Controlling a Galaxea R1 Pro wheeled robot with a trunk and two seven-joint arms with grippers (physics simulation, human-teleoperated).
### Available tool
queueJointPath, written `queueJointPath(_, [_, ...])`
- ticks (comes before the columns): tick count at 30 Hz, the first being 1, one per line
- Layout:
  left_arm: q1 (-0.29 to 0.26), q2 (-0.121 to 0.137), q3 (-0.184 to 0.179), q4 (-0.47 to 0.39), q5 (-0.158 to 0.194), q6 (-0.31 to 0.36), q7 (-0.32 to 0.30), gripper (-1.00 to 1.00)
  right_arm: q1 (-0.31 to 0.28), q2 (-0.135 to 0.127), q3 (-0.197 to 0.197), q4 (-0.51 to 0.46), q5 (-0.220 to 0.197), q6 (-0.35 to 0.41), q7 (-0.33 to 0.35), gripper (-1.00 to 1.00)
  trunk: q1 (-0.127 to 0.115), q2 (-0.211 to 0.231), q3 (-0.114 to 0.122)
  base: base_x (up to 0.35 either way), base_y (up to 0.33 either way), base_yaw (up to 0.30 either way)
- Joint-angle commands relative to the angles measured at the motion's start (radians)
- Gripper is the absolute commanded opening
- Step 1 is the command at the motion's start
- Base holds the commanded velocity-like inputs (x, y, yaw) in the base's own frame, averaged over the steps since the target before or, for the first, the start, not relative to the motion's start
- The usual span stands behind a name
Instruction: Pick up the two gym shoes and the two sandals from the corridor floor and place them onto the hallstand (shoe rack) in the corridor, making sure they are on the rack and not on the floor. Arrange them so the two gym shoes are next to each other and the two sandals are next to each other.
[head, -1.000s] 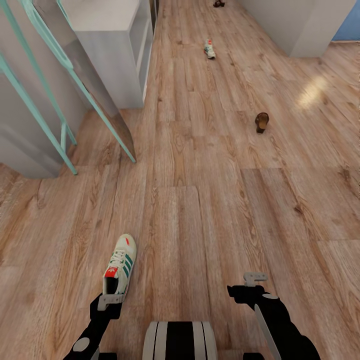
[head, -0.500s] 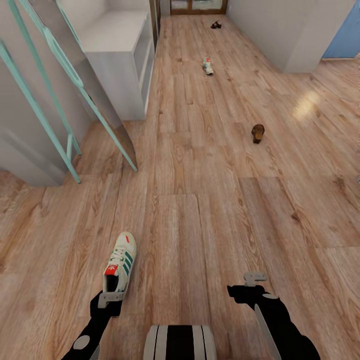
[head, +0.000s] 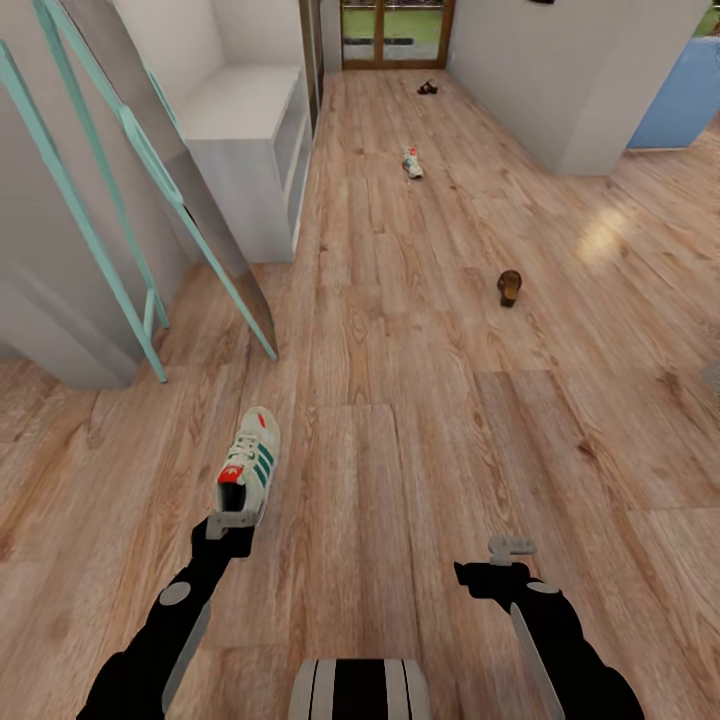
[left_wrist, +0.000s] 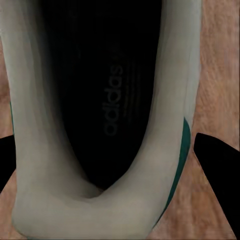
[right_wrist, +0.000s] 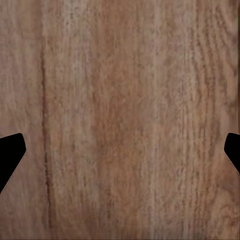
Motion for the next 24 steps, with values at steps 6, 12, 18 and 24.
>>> queueJointPath(6, [0.0, -0.053, -0.069, -0.161, -0.004, 0.062, 0.002, -1.0, 0.0, 0.0, 0.0, -0.002, 0.001, 0.006, 0.001, 1.0, -0.003, 0.001, 0.023, 0.0, 0.0, 0.0])
queueJointPath(12, [0.0, -0.084, -0.087, -0.187, -0.006, 0.065, 0.004, -1.0, 0.003, 0.0, -0.001, -0.007, 0.001, 0.005, 0.001, 1.0, -0.005, 0.003, 0.046, 0.0, 0.0, 0.0])
queueJointPath(18, [0.0, -0.089, -0.088, -0.195, -0.006, 0.066, 0.004, -1.0, 0.004, 0.0, 0.0, -0.007, 0.0, 0.003, 0.003, 1.0, -0.008, 0.004, 0.069, 0.0, 0.0, 0.0])
queueJointPath(24, [0.001, -0.088, -0.088, -0.233, -0.005, 0.246, 0.004, -1.0, 0.004, 0.0, 0.005, -0.039, 0.001, -0.003, 0.005, 1.0, -0.011, 0.005, 0.092, 0.0, 0.0, 0.0])
